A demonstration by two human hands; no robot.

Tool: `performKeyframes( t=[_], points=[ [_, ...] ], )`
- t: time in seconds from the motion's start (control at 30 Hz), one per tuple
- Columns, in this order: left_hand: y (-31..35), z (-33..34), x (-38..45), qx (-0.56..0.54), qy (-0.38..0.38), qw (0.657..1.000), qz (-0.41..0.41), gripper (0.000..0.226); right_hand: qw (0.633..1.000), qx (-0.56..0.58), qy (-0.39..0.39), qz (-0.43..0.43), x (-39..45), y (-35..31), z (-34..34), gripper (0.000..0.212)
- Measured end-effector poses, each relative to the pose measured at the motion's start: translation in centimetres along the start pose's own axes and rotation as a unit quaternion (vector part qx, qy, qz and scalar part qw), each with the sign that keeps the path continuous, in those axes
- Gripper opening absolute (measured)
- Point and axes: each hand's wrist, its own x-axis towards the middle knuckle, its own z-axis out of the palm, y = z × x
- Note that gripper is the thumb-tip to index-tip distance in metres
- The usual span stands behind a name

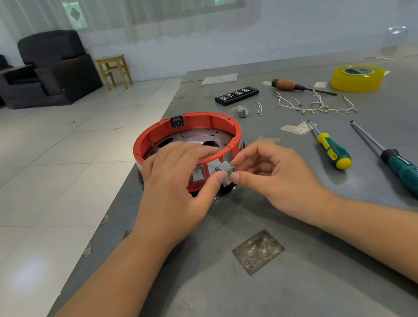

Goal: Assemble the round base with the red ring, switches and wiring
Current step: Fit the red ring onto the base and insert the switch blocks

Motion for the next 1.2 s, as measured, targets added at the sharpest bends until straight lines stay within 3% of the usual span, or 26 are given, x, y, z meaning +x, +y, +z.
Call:
performKeyframes(
  t=[0.13,0.3,0.57,1.2],
  points=[
    [0.1,-0.1,0.1,0.026,0.004,0.999,-0.027,0.048,1.000,-0.008,0.003,0.001,0.2,0.2,0.4,0.021],
    [-0.4,0.2,-0.1,0.015,-0.059,0.996,-0.061,0.059,1.000,-0.028,0.011,0.004,0.7,0.5,0.7,0.019],
    [-0.8,0.5,0.0,-0.002,-0.036,0.997,-0.071,0.044,0.999,-0.032,0.007,-0.002,1.0,0.2,1.0,0.017],
    [-0.7,0.7,0.2,-0.013,-0.025,0.996,-0.081,0.035,0.996,-0.081,0.035,-0.019,1.6,0.9,1.5,0.015]
  ],
)
